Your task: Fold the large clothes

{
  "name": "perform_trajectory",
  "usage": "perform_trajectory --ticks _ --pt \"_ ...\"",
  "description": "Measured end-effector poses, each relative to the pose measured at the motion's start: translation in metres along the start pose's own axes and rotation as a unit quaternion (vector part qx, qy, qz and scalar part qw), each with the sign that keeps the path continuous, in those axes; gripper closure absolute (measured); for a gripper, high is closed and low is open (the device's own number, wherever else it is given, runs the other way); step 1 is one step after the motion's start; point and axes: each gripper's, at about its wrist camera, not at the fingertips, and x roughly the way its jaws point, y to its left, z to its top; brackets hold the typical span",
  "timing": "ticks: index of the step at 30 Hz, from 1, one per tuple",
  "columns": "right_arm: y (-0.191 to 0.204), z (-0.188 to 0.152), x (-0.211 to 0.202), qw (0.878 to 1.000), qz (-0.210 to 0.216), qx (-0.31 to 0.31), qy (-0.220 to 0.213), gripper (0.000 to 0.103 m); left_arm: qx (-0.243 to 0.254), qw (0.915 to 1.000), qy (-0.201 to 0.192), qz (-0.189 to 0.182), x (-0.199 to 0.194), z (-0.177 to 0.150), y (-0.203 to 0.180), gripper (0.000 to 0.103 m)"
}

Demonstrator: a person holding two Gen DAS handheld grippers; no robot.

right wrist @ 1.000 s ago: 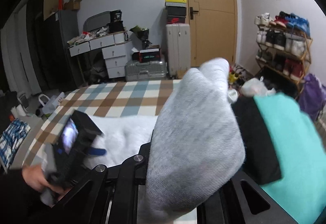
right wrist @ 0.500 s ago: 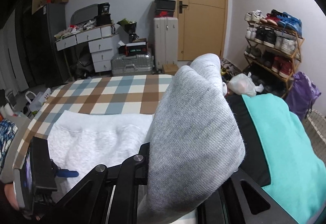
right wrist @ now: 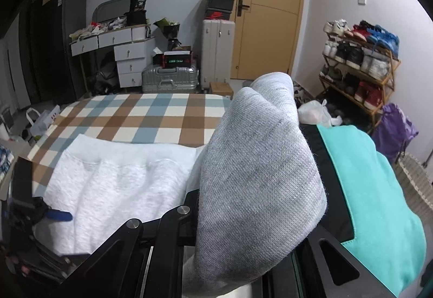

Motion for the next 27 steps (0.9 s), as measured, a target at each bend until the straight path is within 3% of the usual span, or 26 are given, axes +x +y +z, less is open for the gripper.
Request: perform_trajectory --ticks 3,4,7,10,13,17,20,22,23,27 --pt "-0.006 -0.001 0.0 1.0 0.005 0.008 0.002 0.09 -0.002 0.9992 0.018 0.036 0.018 -0.008 0.013 0.016" --pt "-0.005 -0.002 0.001 1.0 0.003 0.007 0.003 0.09 -0.004 0.9991 0.032 0.027 0.029 -0.013 0.017 0.016" --pt "-0.004 -0.005 0.005 1.0 -0.001 0.006 0.005 0.09 -0.02 0.9996 0.019 -0.007 0.034 -0.019 0.026 0.01" --pt "-0.005 0.0 0.002 1.0 0.004 0.017 0.003 0.091 -0.015 0.9998 0.01 -0.005 0.035 -0.023 0.021 0.006" --pt "-0.001 0.014 -0.019 0.999 0.013 0.023 -0.035 0.092 -0.021 0.9997 0.01 -0.012 0.039 -0.018 0.014 0.005" --pt "0.041 0.028 -0.058 0.995 0.022 -0.043 -0.09 0.092 -0.015 0.9993 -0.008 -0.035 0.048 -0.006 -0.005 0.005" --pt "0.092 0.028 -0.078 0.985 0.014 -0.132 -0.109 0.092 -0.029 0.9963 -0.012 -0.081 0.046 0.002 -0.006 0.005" --pt "0.12 0.019 -0.079 0.982 0.017 -0.161 -0.102 0.091 -0.087 0.9859 -0.013 -0.143 0.034 0.004 0.019 0.01" --pt "0.134 0.011 -0.075 0.98 0.022 -0.173 -0.091 0.091 -0.125 0.9753 -0.024 -0.181 0.021 0.002 0.04 0.01" --pt "0.172 -0.029 -0.05 0.979 0.049 -0.194 -0.044 0.091 -0.227 0.9402 -0.105 -0.231 -0.032 -0.027 0.114 0.01"
